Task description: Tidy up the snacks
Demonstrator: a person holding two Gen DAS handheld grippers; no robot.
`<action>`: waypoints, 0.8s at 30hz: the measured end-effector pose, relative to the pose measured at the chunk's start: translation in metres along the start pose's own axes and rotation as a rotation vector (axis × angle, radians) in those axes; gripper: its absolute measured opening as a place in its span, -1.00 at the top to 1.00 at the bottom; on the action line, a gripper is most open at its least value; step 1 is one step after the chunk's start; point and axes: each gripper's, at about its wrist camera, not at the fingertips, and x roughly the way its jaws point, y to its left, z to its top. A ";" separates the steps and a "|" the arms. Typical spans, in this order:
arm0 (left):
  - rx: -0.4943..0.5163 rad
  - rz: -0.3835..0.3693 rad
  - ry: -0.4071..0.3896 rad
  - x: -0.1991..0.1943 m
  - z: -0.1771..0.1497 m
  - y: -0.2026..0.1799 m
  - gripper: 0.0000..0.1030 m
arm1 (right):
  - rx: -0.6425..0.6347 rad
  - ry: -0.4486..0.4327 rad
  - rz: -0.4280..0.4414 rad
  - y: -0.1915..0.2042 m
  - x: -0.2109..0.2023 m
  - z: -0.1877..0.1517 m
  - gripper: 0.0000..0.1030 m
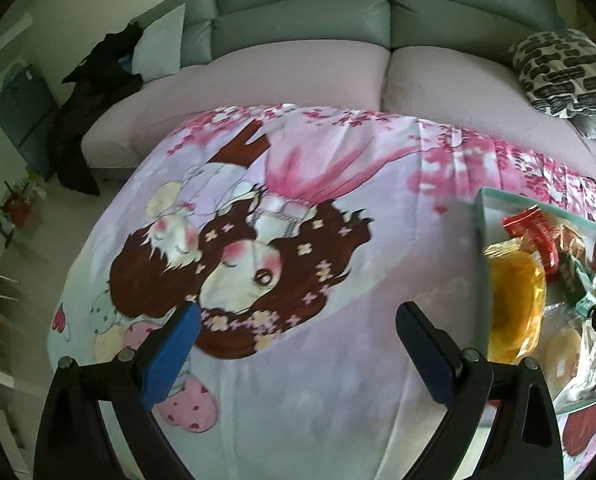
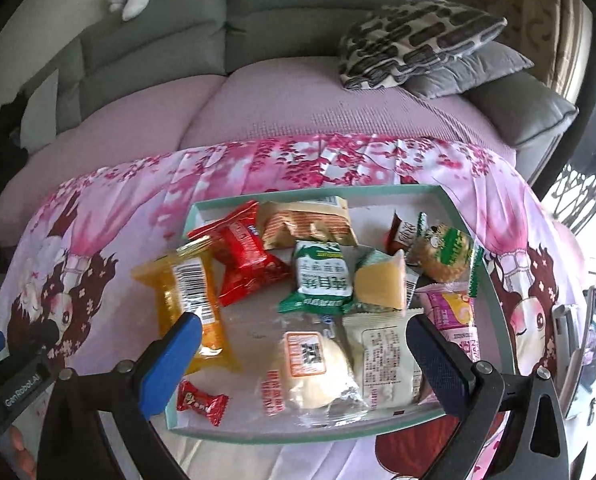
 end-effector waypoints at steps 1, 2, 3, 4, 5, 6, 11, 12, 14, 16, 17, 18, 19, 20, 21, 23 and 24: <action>-0.006 -0.003 0.000 -0.001 -0.001 0.003 -0.90 | -0.009 -0.003 -0.003 0.004 -0.002 0.000 -1.00; -0.010 -0.006 -0.001 -0.002 -0.002 0.006 -0.90 | -0.014 -0.006 -0.004 0.006 -0.003 -0.001 -1.00; -0.011 -0.004 0.000 -0.003 -0.004 0.009 -0.90 | -0.019 -0.009 -0.002 0.009 -0.004 -0.002 -1.00; -0.010 0.002 0.005 -0.004 -0.006 0.011 -0.90 | -0.023 -0.010 0.001 0.012 -0.005 -0.003 -1.00; -0.010 0.006 0.011 -0.003 -0.008 0.014 -0.90 | -0.029 -0.009 0.005 0.015 -0.006 -0.004 -1.00; -0.010 0.007 0.016 -0.002 -0.009 0.016 -0.90 | -0.038 -0.008 0.008 0.017 -0.006 -0.005 -1.00; -0.006 0.028 0.033 0.003 -0.017 0.027 -0.90 | -0.063 -0.003 -0.009 0.026 -0.010 -0.013 -1.00; -0.003 0.030 0.033 0.004 -0.018 0.028 -0.90 | -0.069 -0.002 -0.008 0.027 -0.011 -0.014 -1.00; 0.005 0.023 0.034 0.005 -0.020 0.032 -0.90 | -0.077 -0.005 -0.011 0.030 -0.013 -0.017 -1.00; 0.011 0.020 0.031 0.006 -0.022 0.033 -0.90 | -0.083 -0.012 -0.020 0.033 -0.017 -0.019 -1.00; 0.015 0.020 0.029 0.005 -0.024 0.034 -0.90 | -0.085 -0.016 -0.021 0.034 -0.018 -0.021 -1.00; 0.018 0.019 0.026 0.005 -0.025 0.035 -0.90 | -0.086 -0.017 -0.021 0.035 -0.019 -0.024 -1.00; 0.018 0.016 0.024 0.004 -0.026 0.036 -0.90 | -0.087 -0.015 -0.019 0.036 -0.020 -0.026 -1.00; 0.017 0.013 0.023 0.004 -0.026 0.037 -0.90 | -0.089 -0.012 -0.019 0.037 -0.020 -0.028 -1.00; 0.015 0.008 0.022 0.003 -0.027 0.038 -0.90 | -0.094 -0.007 -0.019 0.038 -0.020 -0.031 -1.00; 0.014 -0.001 0.020 0.002 -0.028 0.039 -0.90 | -0.098 -0.001 -0.023 0.040 -0.019 -0.036 -1.00; 0.016 -0.004 0.019 0.002 -0.029 0.040 -0.90 | -0.099 0.003 -0.024 0.040 -0.019 -0.039 -1.00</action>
